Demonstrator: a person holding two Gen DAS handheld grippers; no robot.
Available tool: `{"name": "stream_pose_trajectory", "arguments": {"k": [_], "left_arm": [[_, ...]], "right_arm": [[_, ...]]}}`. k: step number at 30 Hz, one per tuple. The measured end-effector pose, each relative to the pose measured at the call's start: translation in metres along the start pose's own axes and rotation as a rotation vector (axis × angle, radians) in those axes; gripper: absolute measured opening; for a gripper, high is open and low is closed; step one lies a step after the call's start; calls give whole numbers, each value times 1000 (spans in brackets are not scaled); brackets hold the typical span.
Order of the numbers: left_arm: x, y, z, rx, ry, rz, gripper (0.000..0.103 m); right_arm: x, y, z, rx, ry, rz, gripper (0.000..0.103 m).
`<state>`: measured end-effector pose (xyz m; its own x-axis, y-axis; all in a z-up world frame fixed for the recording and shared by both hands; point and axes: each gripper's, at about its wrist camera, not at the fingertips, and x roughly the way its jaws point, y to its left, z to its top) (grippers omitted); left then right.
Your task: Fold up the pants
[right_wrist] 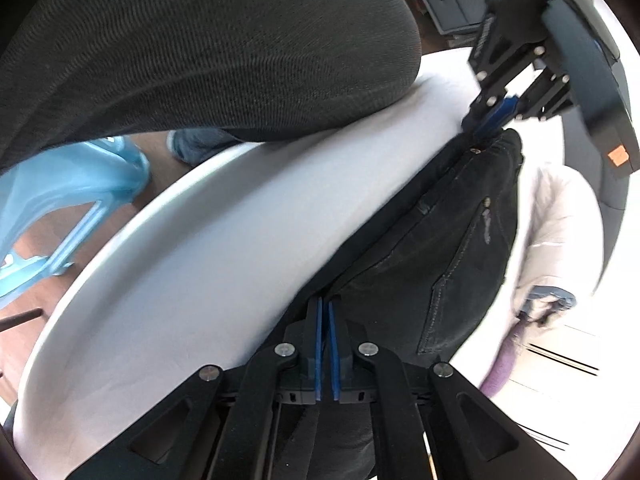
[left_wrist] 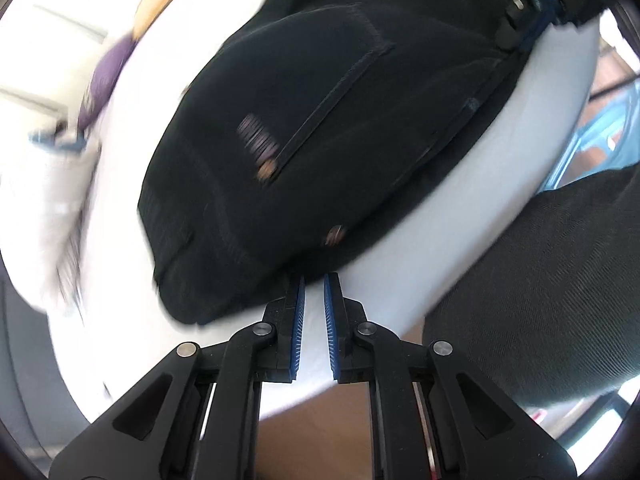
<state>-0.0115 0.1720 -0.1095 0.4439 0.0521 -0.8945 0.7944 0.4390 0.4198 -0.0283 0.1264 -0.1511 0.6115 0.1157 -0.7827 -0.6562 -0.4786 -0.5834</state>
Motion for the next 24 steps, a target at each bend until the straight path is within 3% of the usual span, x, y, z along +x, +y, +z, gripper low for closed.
{"name": "stream_pose_trajectory", "arguments": {"k": [5, 7, 9, 10, 11, 16, 17, 19, 21, 22, 24], "left_arm": [[-33, 30, 9, -170, -64, 36, 10], [-45, 33, 30, -214, -129, 31, 10], [-44, 30, 55, -256, -172, 2, 10], [-39, 26, 69, -277, -185, -37, 10], [-32, 21, 83, -291, -192, -66, 10], [22, -10, 122, -290, -126, -143, 9], [29, -16, 124, -285, -125, -118, 9], [30, -19, 126, -299, -131, -92, 9], [27, -18, 128, -296, -106, -116, 9], [24, -19, 131, -281, -94, -117, 10], [14, -13, 134, -288, -97, -114, 10]], "right_arm": [[4, 7, 13, 140, 70, -157, 15], [1, 5, 13, 243, 81, -229, 31], [-10, 0, 7, 366, 80, -297, 70], [-20, -3, 1, 448, 70, -317, 85], [-31, -5, -7, 536, 51, -309, 90], [-81, -1, -85, 1096, 35, -171, 92], [-88, 3, -102, 1190, 36, -148, 92], [-104, 17, -160, 1487, 32, -87, 89], [-112, 34, -210, 1728, 19, -45, 87], [-118, 50, -251, 1927, -15, -24, 86], [-122, 76, -306, 2204, -88, 8, 82]]}}
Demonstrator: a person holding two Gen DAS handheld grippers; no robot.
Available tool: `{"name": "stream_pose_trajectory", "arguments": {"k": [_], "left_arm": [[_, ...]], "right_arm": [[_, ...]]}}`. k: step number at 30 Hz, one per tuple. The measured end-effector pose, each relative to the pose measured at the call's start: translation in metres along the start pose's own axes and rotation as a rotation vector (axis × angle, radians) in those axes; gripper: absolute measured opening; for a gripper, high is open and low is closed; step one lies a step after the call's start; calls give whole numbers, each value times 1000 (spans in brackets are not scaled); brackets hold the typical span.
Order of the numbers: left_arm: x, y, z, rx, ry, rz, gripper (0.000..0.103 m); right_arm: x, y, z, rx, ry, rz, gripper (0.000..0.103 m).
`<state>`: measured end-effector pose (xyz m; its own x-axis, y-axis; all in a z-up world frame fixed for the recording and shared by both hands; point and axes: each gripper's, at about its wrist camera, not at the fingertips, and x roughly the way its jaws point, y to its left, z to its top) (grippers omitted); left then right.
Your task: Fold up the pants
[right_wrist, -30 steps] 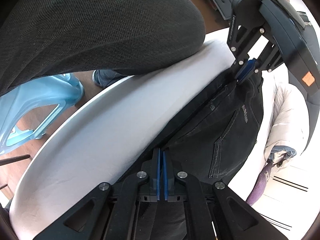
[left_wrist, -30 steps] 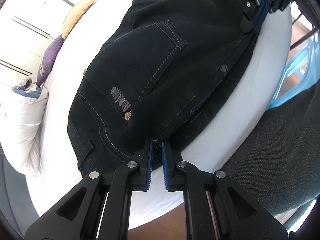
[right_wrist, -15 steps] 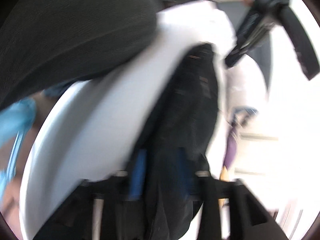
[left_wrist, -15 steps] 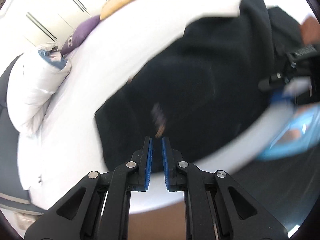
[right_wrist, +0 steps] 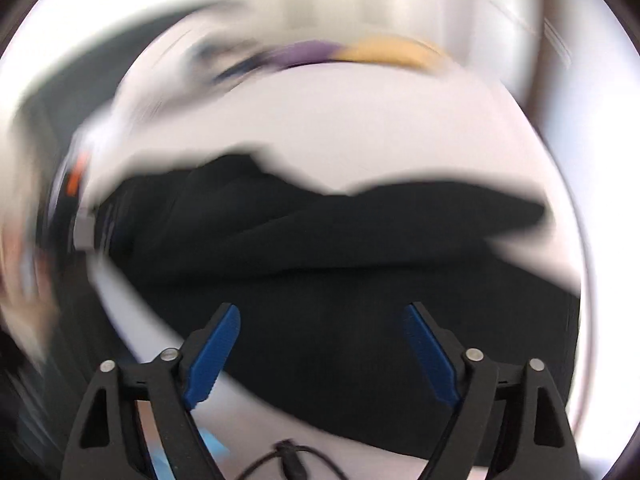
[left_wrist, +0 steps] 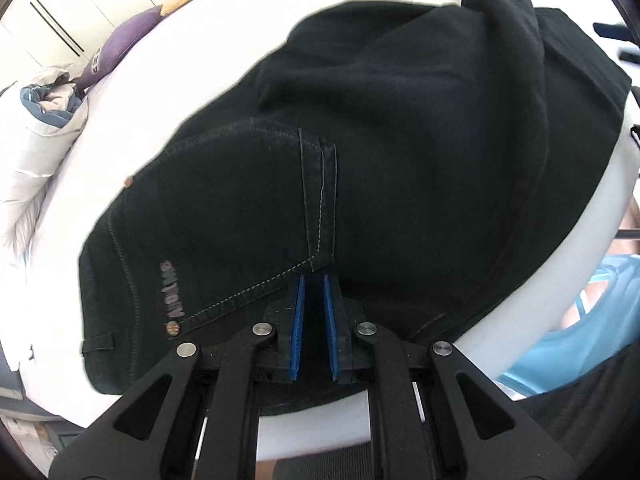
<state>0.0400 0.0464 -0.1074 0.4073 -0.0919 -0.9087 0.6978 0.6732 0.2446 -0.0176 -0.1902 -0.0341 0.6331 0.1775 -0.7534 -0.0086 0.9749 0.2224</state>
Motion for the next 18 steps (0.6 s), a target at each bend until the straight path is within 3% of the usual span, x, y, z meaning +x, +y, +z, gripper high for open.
{"name": "stream_pose_trajectory", "arguments": {"k": [1, 3, 7, 10, 13, 17, 18], "left_arm": [[-6, 1, 6, -18, -21, -7, 10], [-8, 6, 16, -57, -32, -19, 10], [24, 11, 28, -132, 38, -52, 9], [29, 21, 36, -216, 35, -82, 9], [31, 27, 33, -218, 43, -88, 9], [35, 27, 38, -214, 51, -81, 9], [37, 26, 39, -215, 48, -78, 9]], "right_arm": [[-3, -45, 4, 217, -17, 73, 80], [-4, -104, 5, 487, -75, 163, 79], [3, -176, 7, 776, -162, 271, 75], [18, -205, 7, 901, -175, 319, 75], [36, -220, 10, 981, -156, 346, 68], [52, -215, 24, 992, -152, 353, 65], [56, -218, 29, 997, -147, 350, 60]]}}
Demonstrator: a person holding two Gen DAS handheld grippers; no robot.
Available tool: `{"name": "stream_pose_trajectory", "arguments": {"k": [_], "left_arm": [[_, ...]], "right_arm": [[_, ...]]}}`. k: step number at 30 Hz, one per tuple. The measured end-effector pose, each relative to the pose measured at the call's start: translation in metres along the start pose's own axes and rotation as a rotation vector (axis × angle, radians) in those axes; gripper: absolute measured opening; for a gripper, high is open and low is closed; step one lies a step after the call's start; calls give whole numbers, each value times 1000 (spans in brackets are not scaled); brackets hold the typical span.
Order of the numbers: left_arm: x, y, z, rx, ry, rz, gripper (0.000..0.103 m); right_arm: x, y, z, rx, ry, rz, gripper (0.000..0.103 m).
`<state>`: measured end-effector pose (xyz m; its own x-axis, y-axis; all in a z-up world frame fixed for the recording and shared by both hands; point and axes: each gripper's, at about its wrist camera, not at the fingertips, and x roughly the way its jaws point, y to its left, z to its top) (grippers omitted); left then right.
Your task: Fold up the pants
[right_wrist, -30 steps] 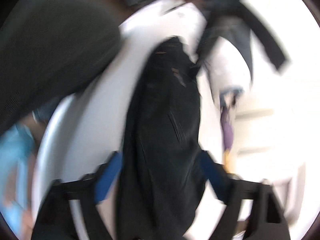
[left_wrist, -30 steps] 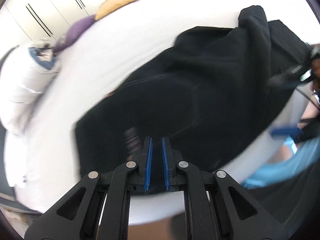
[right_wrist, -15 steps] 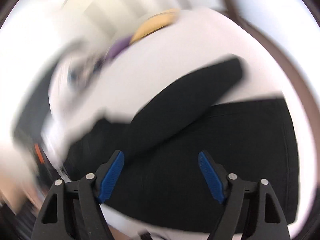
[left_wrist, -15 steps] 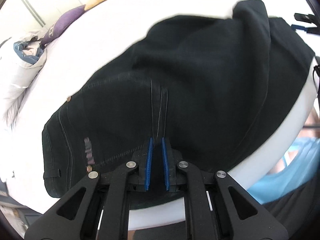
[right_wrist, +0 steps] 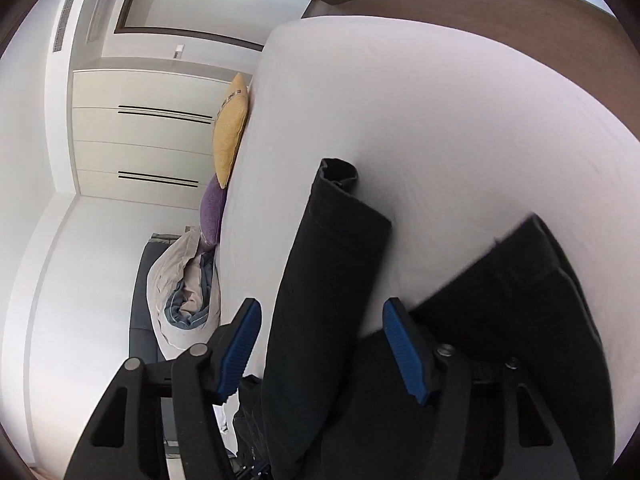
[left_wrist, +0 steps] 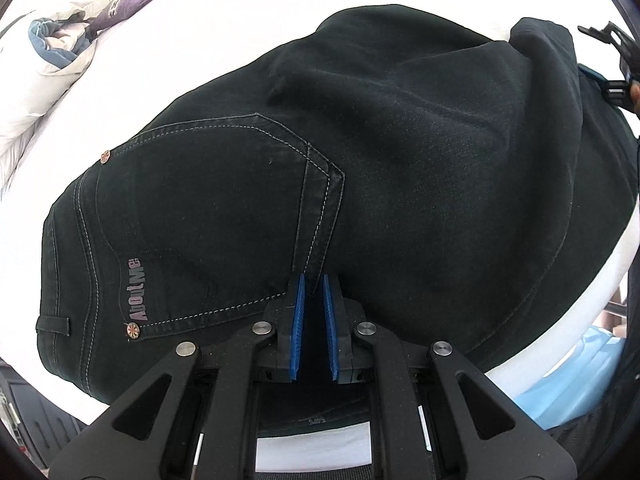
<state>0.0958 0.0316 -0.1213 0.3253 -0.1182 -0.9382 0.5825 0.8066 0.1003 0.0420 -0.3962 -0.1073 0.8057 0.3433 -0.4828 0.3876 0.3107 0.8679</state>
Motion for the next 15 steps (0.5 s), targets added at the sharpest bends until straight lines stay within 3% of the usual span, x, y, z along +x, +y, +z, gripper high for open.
{"name": "stream_pose_trajectory", "arguments": {"k": [2, 4, 5, 11, 15], "left_arm": [[1, -1, 1, -9, -9, 1, 9], [0, -5, -7, -18, -17, 4, 9], [1, -2, -14, -21, -20, 5, 9], [3, -1, -23, -23, -23, 7, 9], [-3, -3, -29, -22, -22, 6, 9]], "right_arm": [[4, -2, 5, 15, 4, 1, 46], [10, -4, 8, 8, 21, -21, 16], [10, -8, 11, 3, 24, -36, 11], [-21, 30, 1, -132, -33, -21, 5], [-67, 57, -7, -128, -63, 58, 5]]}}
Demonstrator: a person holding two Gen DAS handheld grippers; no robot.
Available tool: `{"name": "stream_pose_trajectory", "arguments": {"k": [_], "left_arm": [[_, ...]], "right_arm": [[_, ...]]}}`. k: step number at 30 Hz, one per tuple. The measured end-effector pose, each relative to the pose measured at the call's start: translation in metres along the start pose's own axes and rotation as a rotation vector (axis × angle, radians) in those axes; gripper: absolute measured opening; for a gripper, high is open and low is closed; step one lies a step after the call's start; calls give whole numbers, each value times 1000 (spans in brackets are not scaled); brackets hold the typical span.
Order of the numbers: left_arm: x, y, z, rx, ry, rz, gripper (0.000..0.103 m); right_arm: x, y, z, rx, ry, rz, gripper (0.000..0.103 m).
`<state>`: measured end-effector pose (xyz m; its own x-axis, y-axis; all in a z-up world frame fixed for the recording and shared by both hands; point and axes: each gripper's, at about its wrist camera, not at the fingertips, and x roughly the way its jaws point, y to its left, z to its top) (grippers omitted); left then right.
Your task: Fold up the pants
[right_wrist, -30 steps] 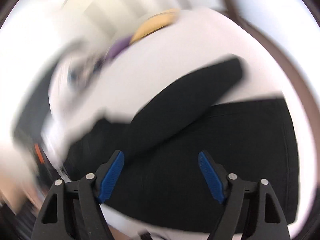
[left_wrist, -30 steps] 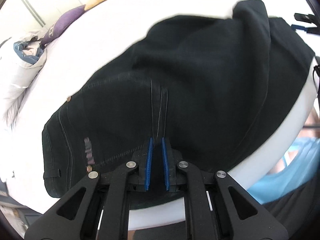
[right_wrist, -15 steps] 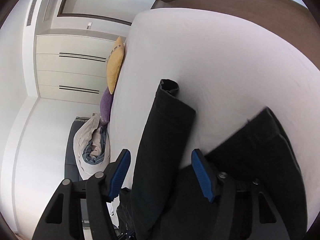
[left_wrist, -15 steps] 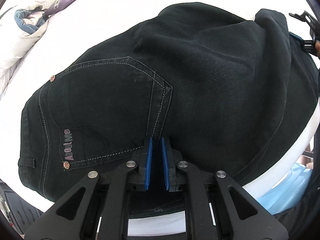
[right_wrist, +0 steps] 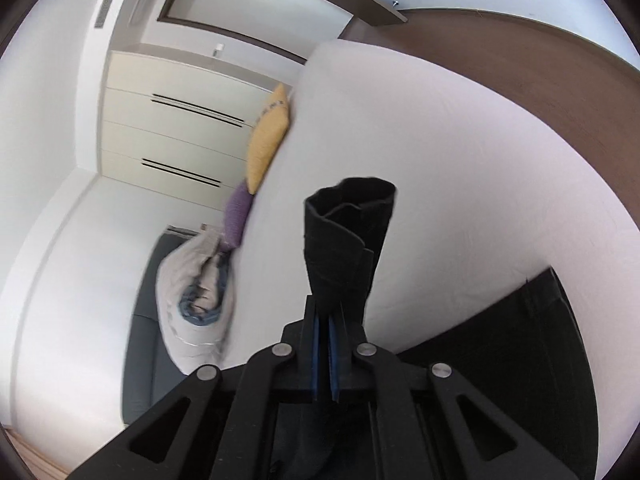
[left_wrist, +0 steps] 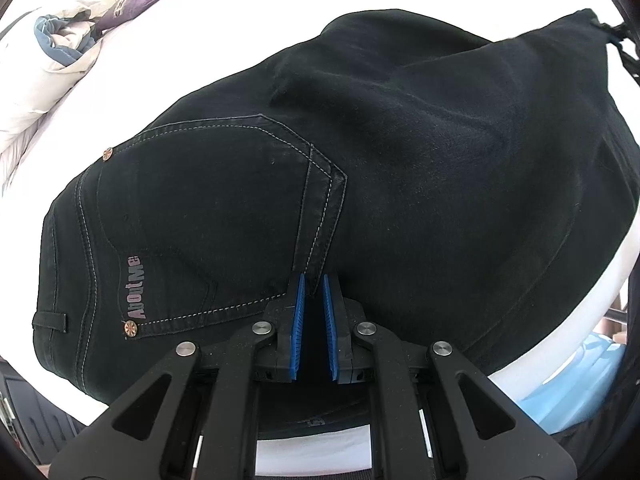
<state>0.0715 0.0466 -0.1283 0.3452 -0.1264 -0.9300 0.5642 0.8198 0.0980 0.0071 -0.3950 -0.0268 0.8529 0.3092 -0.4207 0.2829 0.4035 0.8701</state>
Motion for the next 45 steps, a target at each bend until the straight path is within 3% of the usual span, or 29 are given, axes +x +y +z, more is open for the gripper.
{"name": "stream_pose_trajectory", "arguments": {"k": [3, 5, 6, 7, 8, 9, 12, 14, 17, 22, 25, 27, 29, 30, 31, 32, 36, 38, 39, 40, 41, 43, 44, 45], "left_arm": [[-4, 0, 0, -1, -1, -1, 9], [-3, 3, -1, 4, -3, -4, 9], [-3, 3, -2, 4, -3, -7, 9], [-3, 4, -2, 3, -2, -10, 9], [-3, 5, -2, 3, 0, -11, 9], [-5, 5, -1, 6, 2, -11, 9], [-6, 3, -1, 15, 9, -7, 9], [-6, 0, 1, 15, 13, -3, 9], [-6, -3, 4, 13, 21, 7, 9], [-4, -9, 5, 12, 25, 22, 9], [-2, -12, 6, 10, 28, 26, 9], [-2, -13, 6, 11, 28, 28, 9], [-1, -14, 5, 11, 25, 28, 9], [-2, -13, 5, 11, 24, 26, 9], [-2, -13, 5, 9, 22, 26, 9], [-2, -13, 4, 10, 20, 25, 9], [-4, -12, 1, 6, 12, 20, 9], [-5, -10, 0, 8, 12, 17, 9], [-5, -10, 0, 11, 14, 16, 9], [-5, -10, 0, 14, 15, 16, 9], [-5, -10, 0, 17, 17, 16, 9], [-6, -10, 1, 15, 16, 15, 9], [-6, -10, 1, 11, 15, 15, 9], [-5, -10, 1, 10, 14, 15, 9]], "right_arm": [[-30, 7, -10, 29, 1, -12, 5], [-54, -6, -24, 87, 3, -50, 11], [-64, -16, -30, 102, 1, -111, 20], [-72, -26, -35, 119, -3, -196, 39], [-87, -43, -41, 159, -27, -318, 41], [-104, -57, -45, 188, -69, -380, 41], [-131, -69, -54, 143, -89, -422, 41], [-129, -67, -58, 111, -50, -352, 41], [-113, -70, -64, 123, 29, -174, 43], [-79, -92, -78, 281, 132, -22, 53], [-51, -87, -98, 294, 221, -23, 69], [-33, -83, -112, 280, 239, -45, 73], [-21, -79, -114, 252, 233, -67, 71], [-17, -73, -111, 240, 221, -63, 61], [-12, -68, -106, 222, 217, -69, 27], [-9, -59, -99, 183, 222, -89, 10], [-16, -34, -68, 179, 184, -102, 7], [-21, -21, -53, 223, 194, -101, 11], [-16, -13, -49, 258, 204, -97, 22], [-18, -5, -42, 302, 209, -88, 44], [-22, 3, -36, 317, 181, -59, 53], [-44, 25, -22, 212, 40, 25, 96], [-56, 35, -16, 129, -29, -1, 103], [-70, 41, -11, 42, -115, -65, 103]]}}
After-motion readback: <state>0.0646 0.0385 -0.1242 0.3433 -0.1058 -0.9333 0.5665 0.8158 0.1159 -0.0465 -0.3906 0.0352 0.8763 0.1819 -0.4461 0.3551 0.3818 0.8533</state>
